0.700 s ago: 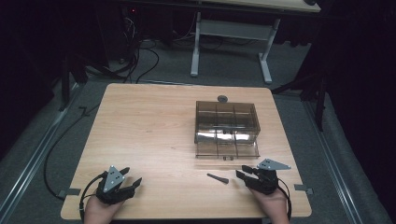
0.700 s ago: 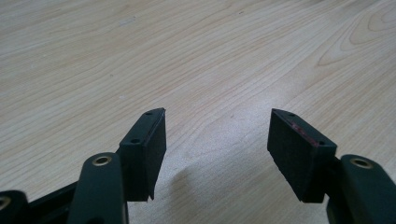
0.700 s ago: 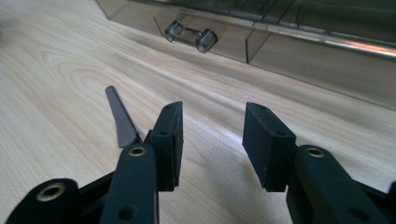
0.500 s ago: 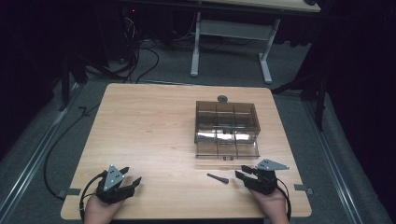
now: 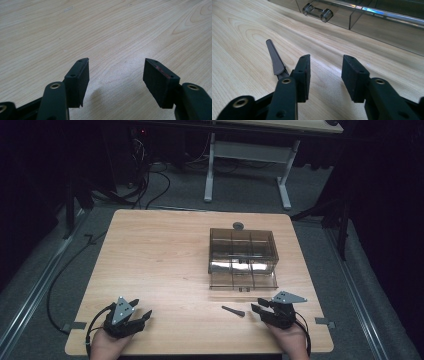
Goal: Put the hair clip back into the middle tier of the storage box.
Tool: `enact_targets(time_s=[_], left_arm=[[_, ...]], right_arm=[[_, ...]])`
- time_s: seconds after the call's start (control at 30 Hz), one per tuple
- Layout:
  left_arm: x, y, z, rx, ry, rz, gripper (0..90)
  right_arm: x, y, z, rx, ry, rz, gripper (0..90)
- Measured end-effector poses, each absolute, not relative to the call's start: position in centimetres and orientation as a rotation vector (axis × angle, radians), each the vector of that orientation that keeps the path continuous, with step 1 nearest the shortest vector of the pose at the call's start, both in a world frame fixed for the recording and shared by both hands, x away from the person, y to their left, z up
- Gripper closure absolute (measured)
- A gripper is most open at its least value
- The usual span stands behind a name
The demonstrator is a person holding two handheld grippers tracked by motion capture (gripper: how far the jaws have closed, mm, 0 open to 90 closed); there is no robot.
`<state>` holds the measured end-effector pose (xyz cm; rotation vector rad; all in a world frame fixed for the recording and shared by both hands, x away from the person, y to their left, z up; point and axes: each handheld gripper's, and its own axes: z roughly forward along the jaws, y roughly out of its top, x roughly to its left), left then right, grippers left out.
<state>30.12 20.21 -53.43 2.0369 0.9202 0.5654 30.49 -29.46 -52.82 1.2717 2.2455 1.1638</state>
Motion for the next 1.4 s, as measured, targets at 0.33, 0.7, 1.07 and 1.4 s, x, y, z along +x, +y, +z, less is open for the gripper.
enact_targets(time_s=[0.33, 0.7, 1.07, 1.4], left_arm=[[30.2, 20.2, -53.4, 2.044, 0.92, 0.566, 38.4], [30.1, 20.2, -53.4, 2.044, 0.916, 0.566, 38.4], [30.1, 20.1, -53.4, 2.047, 0.913, 0.566, 38.4], [30.1, 20.1, -53.4, 2.05, 0.909, 0.566, 38.4]], right_arm=[[29.5, -28.3, -52.1, 1.191, 2.263, 1.154, 82.0], [28.2, -25.8, -52.0, 1.05, 2.383, 1.191, 90.0], [28.9, -25.4, -52.5, 1.086, 2.4, 1.096, 90.0], [30.4, -26.1, -52.5, 1.182, 2.334, 1.078, 90.0]])
